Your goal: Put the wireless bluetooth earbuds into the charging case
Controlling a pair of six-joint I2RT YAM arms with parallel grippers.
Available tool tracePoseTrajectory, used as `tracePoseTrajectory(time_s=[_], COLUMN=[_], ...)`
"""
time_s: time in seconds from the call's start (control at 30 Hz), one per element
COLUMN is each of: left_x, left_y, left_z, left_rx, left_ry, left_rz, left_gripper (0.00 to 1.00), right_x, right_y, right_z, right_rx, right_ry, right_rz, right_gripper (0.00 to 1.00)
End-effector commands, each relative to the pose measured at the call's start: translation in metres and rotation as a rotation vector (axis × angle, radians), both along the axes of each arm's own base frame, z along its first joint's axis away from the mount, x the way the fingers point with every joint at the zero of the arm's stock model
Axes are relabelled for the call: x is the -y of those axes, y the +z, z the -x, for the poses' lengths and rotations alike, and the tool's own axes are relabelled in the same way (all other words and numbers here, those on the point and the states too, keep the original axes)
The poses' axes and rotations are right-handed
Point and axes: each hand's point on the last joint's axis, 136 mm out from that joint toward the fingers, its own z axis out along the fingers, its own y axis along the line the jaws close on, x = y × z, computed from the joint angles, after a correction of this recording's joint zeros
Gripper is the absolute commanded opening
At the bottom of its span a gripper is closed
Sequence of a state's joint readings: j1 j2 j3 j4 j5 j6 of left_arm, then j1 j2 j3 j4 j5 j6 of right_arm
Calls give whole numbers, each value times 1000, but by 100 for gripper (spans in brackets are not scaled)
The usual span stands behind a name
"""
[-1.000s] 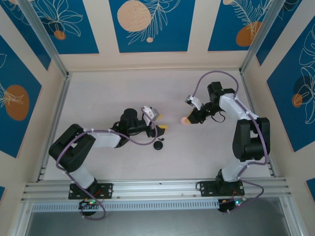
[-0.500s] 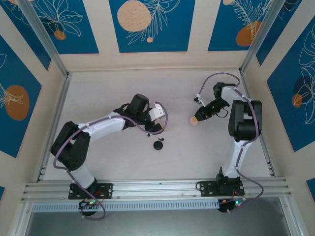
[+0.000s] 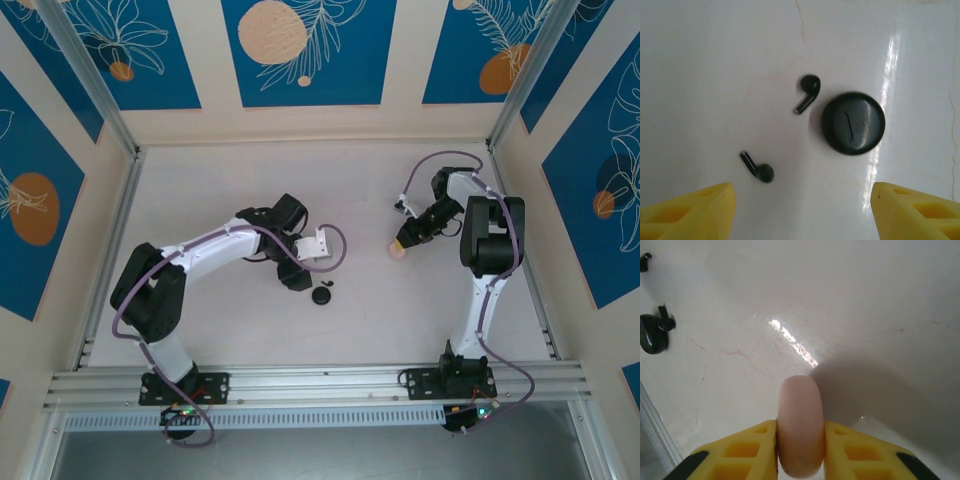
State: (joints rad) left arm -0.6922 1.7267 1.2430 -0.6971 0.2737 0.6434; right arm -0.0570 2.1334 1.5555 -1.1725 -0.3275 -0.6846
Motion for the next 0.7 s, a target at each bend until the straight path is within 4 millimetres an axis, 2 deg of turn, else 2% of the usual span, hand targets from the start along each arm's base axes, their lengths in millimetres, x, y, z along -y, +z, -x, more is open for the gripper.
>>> tracePoseTrajectory(time_s=[0.0,0.23,0.43,0.57,0.67], left_x=[-11,2,4,8,13], left_y=[-6,-11,-11,-9,-9], left_z=[12,14,21,27,24], left_rx=[-11,32,45,36,45], left_ry=[-53,-94,-157,-198,-190], left_rz=[-96,-95,-78,-54,-42], left_gripper=[72,72,72,72,72], right_x=[8,14,12,7,-2], right_y=[-4,2,9,21,39], right_z=[-1,-16,-26,-31,-36], right_rx=[-22,57,147,209,277], right_ry=[-5,-27,-23,-39,-59], right_rz=[42,78,111,93,45], right_gripper=[29,39,45,48,49])
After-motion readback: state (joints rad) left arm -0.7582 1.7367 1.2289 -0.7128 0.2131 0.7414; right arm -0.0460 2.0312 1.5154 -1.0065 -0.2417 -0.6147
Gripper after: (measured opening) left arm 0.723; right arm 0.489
